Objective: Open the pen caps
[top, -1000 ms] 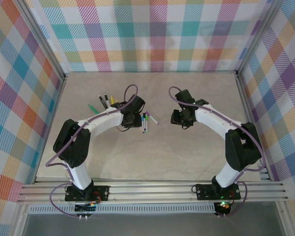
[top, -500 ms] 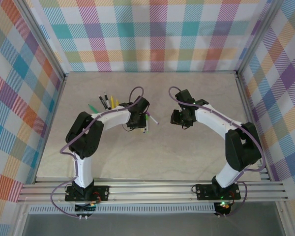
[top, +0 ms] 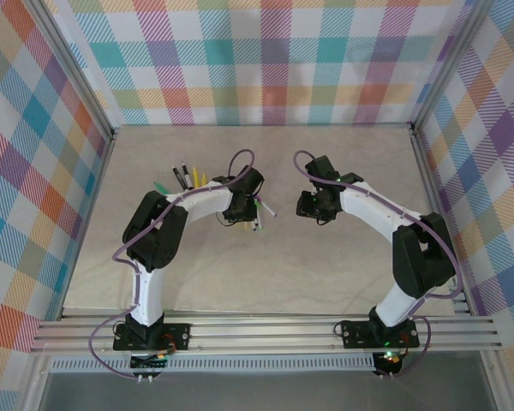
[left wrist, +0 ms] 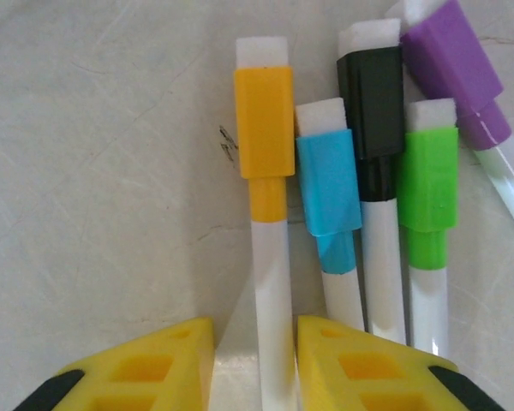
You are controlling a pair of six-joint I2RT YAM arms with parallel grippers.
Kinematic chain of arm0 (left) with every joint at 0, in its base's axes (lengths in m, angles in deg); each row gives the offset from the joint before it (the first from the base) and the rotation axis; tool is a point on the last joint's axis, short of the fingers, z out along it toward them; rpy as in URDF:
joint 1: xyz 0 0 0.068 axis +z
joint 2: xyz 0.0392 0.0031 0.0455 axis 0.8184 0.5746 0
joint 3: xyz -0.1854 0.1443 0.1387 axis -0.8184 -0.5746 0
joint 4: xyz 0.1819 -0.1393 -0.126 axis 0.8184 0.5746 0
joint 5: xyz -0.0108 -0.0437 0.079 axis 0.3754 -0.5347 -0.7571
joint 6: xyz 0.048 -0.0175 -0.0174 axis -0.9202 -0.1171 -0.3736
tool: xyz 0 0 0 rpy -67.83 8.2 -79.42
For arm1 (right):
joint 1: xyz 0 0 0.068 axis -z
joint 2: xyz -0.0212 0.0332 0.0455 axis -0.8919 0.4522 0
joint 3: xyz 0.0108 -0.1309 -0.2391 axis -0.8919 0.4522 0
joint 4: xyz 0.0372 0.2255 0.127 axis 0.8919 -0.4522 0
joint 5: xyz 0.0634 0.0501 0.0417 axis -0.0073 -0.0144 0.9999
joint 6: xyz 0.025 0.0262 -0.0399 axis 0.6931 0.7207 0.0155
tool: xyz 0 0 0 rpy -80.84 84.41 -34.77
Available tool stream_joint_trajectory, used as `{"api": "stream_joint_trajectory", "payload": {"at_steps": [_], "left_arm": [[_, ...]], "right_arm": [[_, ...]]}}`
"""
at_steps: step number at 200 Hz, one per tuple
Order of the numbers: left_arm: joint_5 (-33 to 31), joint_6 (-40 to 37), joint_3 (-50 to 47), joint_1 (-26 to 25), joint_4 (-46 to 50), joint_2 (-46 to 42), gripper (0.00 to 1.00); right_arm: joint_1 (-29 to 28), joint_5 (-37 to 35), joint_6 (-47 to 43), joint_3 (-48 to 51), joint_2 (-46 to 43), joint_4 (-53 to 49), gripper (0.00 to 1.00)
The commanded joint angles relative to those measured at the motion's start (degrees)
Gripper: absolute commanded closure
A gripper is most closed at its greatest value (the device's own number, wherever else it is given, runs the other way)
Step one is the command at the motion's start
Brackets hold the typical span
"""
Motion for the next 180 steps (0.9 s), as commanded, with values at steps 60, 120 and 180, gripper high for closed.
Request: {"api": "stream_joint_trajectory", "payload": {"at_steps": [60, 120, 180], "left_arm": [[2.30, -1.22, -1.95, -0.22, 0.12, 2.51, 1.00], [13.14, -8.24, -5.67, -0.04, 0.89, -11.95, 1.00], [25.29, -9.14, -8.32, -0.83, -0.43, -19.18, 1.00]], "right_arm": [[0.09, 6.38, 0.98, 0.40, 1.60, 4.78, 0.61], [-0.09, 20.09, 4.97, 3.74, 2.70, 16.98, 0.56], [-1.23, 27.87, 11.27, 4.67, 5.27, 27.49, 0.52]]}}
